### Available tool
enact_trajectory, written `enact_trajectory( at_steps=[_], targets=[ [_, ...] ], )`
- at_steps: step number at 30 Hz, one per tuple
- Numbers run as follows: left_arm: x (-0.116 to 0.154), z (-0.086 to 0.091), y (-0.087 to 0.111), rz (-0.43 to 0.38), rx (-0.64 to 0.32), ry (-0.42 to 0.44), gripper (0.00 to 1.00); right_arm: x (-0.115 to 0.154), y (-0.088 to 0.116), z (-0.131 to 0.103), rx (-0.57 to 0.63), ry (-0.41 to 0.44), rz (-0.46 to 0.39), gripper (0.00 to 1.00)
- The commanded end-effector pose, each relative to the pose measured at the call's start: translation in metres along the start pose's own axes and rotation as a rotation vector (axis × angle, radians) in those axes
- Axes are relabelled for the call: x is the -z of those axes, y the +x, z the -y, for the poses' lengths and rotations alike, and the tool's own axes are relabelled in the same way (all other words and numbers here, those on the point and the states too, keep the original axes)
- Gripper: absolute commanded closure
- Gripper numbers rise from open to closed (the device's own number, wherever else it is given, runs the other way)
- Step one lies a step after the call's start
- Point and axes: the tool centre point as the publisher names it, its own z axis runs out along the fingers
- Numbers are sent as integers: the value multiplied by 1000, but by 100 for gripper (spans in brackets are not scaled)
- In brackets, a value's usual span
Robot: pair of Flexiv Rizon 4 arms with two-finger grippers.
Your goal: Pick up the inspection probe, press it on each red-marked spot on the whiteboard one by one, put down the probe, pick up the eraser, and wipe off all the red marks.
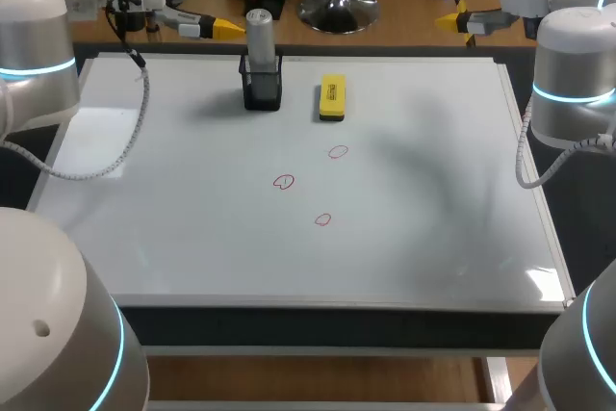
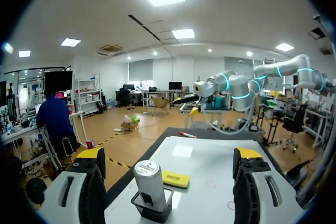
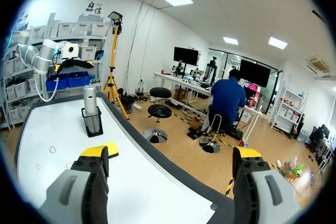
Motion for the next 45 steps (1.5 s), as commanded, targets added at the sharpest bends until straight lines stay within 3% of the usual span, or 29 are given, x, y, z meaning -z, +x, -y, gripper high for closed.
enact_trajectory(
  at_steps=[1, 6, 12, 32, 45],
  targets=[
    [-9, -7, -14, -136, -18, 31, 0, 0, 0, 0, 0, 0, 0, 0],
    [-21, -11, -11, -216, -65, 128, 0, 0, 0, 0, 0, 0, 0, 0],
    [-33, -22, -11, -242, -68, 195, 0, 0, 0, 0, 0, 0, 0, 0],
    [-36, -57, -26, -190, -37, 199, 0, 0, 0, 0, 0, 0, 0, 0],
    [-44, -78, -33, -189, 34, 199, 0, 0, 0, 0, 0, 0, 0, 0]
  ],
)
